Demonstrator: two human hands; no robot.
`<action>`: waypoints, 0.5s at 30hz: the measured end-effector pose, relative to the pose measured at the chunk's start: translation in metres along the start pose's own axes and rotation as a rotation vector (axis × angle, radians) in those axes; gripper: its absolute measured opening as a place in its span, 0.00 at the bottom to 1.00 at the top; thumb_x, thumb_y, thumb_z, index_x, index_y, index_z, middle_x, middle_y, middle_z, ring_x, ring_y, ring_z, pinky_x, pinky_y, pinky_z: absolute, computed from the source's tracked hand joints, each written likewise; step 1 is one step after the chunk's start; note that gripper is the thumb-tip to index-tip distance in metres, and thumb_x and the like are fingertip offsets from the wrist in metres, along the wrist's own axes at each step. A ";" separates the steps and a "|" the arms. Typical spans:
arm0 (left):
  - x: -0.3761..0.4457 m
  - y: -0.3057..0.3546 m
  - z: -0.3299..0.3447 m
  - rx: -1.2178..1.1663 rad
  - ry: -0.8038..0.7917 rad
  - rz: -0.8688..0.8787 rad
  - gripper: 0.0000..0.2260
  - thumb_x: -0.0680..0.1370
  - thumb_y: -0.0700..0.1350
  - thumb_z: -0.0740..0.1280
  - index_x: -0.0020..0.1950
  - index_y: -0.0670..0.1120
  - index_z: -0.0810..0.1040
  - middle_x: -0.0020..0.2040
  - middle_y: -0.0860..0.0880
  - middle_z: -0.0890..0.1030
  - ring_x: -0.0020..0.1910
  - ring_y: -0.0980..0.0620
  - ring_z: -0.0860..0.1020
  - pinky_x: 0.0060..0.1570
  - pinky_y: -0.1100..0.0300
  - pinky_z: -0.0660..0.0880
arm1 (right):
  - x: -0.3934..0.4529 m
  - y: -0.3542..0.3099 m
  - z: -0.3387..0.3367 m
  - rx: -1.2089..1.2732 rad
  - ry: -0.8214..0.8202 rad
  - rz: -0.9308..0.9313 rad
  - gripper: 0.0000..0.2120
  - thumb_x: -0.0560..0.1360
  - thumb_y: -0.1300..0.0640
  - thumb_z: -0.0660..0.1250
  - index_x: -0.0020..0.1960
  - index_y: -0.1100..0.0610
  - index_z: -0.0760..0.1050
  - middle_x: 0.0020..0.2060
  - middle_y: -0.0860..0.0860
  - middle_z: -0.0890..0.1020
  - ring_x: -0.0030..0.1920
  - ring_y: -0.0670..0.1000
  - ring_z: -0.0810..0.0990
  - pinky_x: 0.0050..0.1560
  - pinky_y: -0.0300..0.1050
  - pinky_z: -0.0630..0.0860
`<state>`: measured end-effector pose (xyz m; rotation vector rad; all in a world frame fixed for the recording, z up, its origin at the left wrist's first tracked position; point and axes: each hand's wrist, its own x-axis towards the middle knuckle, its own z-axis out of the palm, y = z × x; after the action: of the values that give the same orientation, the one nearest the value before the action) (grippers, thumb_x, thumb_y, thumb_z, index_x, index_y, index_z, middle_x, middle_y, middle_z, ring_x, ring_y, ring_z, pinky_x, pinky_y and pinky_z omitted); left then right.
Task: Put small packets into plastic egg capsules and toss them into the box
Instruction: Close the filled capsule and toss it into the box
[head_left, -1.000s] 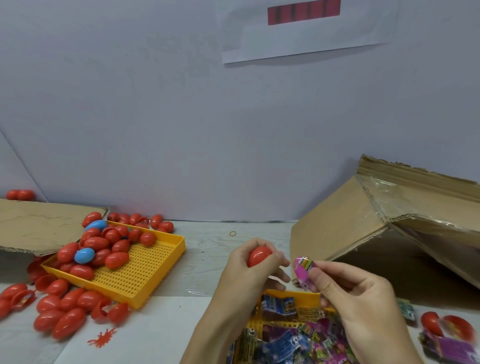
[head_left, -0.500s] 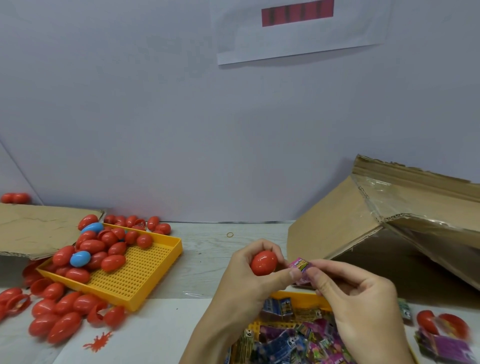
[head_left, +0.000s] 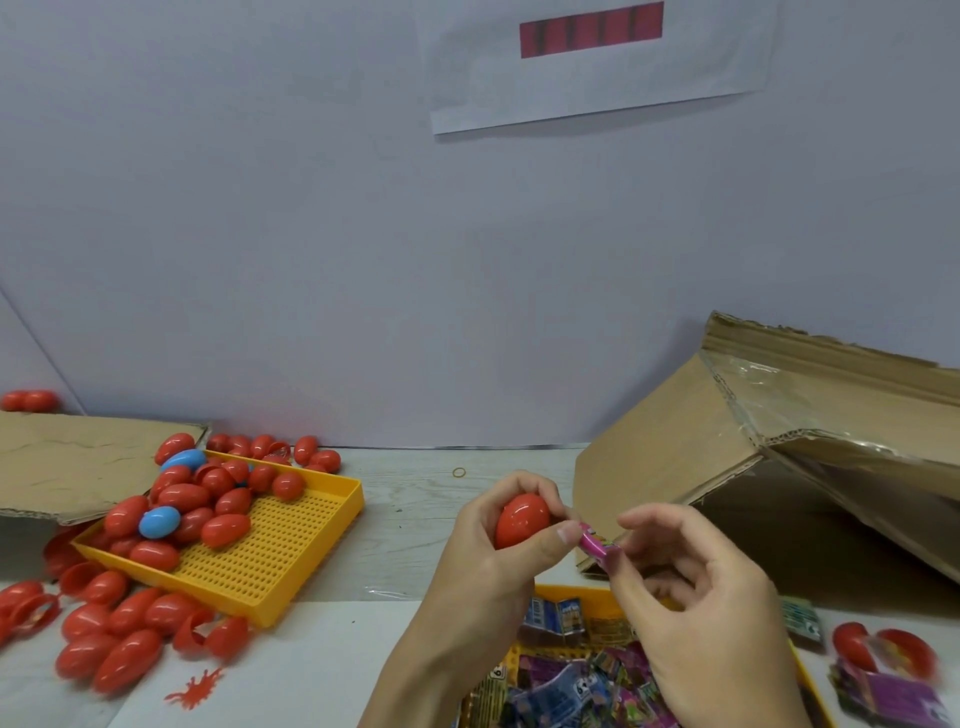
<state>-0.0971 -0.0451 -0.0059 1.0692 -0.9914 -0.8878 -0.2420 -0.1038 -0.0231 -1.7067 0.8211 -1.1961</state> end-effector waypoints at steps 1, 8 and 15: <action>0.000 0.000 0.001 0.012 0.012 0.004 0.10 0.65 0.49 0.78 0.40 0.52 0.79 0.41 0.49 0.79 0.41 0.53 0.76 0.43 0.63 0.74 | 0.000 0.000 0.000 -0.001 0.006 0.000 0.19 0.67 0.69 0.75 0.40 0.44 0.77 0.37 0.48 0.82 0.36 0.47 0.81 0.33 0.38 0.78; 0.000 -0.002 0.003 0.033 0.039 0.002 0.10 0.64 0.49 0.78 0.41 0.52 0.79 0.42 0.47 0.78 0.42 0.51 0.75 0.45 0.58 0.74 | 0.000 -0.001 -0.001 -0.004 0.028 0.006 0.18 0.66 0.66 0.75 0.39 0.44 0.74 0.35 0.47 0.82 0.34 0.48 0.80 0.33 0.43 0.78; -0.001 0.002 0.002 -0.111 -0.014 0.029 0.08 0.66 0.42 0.75 0.41 0.48 0.78 0.38 0.47 0.77 0.37 0.51 0.74 0.38 0.63 0.72 | 0.001 -0.003 -0.003 0.236 -0.154 0.043 0.22 0.69 0.71 0.73 0.49 0.44 0.77 0.45 0.50 0.85 0.47 0.48 0.84 0.44 0.40 0.81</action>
<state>-0.0994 -0.0444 -0.0041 0.9535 -0.9557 -0.9169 -0.2448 -0.1041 -0.0196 -1.5578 0.5960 -1.0727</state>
